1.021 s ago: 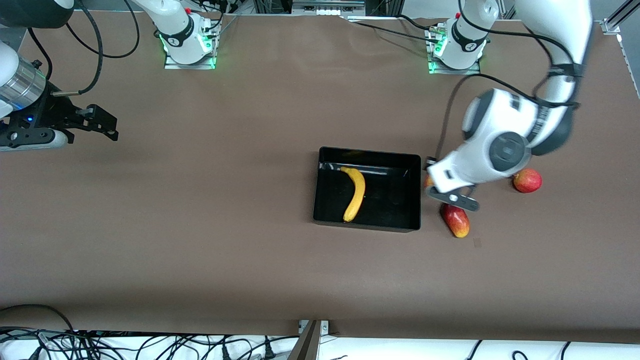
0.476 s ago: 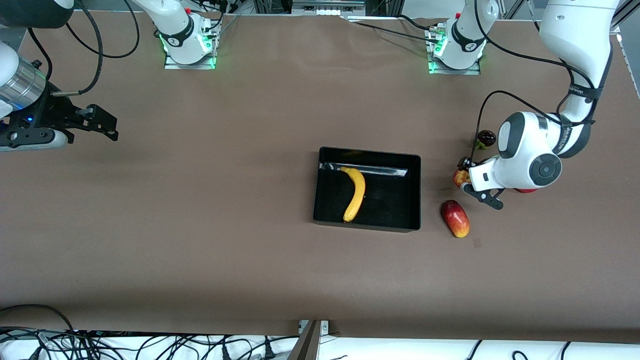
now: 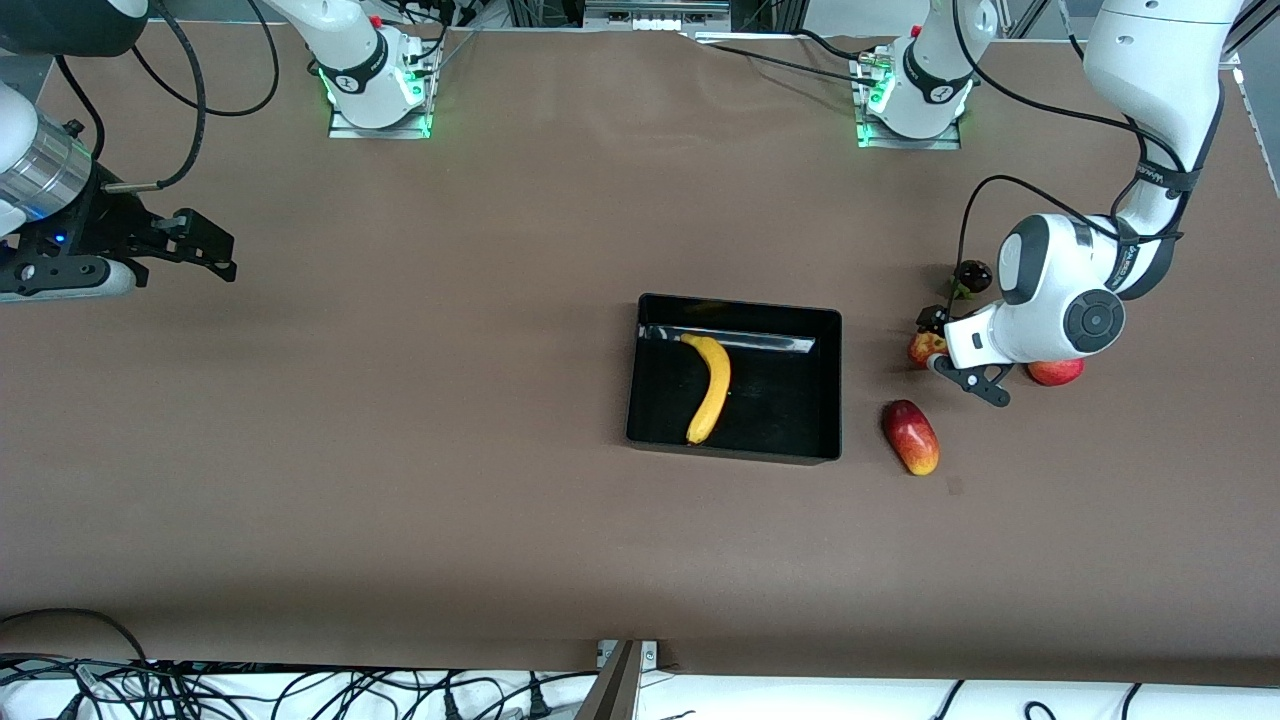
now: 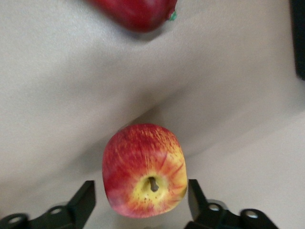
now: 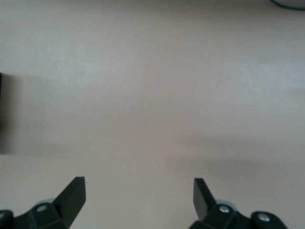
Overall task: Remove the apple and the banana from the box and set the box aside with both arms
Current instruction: 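Lift the apple out and set it beside the mango, opening the left gripper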
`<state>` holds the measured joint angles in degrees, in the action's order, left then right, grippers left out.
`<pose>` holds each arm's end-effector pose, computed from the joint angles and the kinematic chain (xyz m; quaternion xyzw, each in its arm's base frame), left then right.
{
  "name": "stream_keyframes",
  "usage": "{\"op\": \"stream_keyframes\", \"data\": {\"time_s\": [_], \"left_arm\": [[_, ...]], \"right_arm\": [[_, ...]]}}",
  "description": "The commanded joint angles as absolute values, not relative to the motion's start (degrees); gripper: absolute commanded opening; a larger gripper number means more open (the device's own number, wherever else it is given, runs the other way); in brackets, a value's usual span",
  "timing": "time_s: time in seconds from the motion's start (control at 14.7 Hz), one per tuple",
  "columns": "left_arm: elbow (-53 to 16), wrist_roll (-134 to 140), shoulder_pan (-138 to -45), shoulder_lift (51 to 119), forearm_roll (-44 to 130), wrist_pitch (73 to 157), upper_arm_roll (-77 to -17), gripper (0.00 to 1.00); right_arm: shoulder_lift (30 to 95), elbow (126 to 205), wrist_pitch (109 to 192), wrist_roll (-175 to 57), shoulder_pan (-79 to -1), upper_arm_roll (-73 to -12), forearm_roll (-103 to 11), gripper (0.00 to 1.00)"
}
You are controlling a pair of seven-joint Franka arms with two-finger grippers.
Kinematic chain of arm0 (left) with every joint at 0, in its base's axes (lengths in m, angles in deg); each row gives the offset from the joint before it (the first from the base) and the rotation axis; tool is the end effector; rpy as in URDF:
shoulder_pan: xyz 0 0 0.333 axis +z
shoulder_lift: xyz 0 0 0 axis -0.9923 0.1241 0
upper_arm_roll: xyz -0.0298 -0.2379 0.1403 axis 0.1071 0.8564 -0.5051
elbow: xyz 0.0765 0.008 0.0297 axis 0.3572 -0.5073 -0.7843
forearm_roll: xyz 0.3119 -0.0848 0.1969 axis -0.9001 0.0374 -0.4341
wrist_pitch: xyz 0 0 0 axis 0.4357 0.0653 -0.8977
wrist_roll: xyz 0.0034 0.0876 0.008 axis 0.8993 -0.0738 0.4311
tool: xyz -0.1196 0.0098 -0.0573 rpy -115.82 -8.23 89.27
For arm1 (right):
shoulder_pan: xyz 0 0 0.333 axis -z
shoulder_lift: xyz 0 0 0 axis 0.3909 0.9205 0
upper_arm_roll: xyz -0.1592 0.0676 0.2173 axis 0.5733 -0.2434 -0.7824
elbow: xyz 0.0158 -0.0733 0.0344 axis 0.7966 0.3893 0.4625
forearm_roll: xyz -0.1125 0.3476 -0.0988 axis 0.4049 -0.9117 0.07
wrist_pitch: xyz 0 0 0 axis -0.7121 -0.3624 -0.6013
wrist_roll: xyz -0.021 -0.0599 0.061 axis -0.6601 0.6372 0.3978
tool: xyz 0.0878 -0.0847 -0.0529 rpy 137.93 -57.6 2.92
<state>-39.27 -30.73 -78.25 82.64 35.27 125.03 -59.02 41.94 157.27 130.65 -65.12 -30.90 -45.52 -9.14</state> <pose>0.5185 -0.0191 0.1586 0.9600 -0.2411 -0.1302 0.0585 0.5624 0.0536 0.5299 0.9992 0.0380 0.0138 0.0032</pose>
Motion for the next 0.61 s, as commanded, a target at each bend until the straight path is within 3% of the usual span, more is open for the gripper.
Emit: {"op": "stream_keyframes", "data": {"time_s": [0.0, 0.2, 0.54], "left_arm": [[-35.3, -30.9, -77.4, 79.6, 35.8, 118.7, -56.9, 1.0], [-24.1, -24.4, -78.2, 79.6, 36.3, 106.2, -53.7, 1.0], [-12.2, -2.1, -86.2, 85.6, 37.6, 105.6, -49.2, 1.0]], "right_arm": [[42.0, 156.6, 130.1, -65.2, -30.2, -46.1, -8.9, 1.0], [42.1, 156.6, 130.1, -65.2, -30.2, -46.2, -8.9, 1.0], [42.1, 156.6, 130.2, -65.2, -30.2, -46.1, -8.9, 1.0]]}}
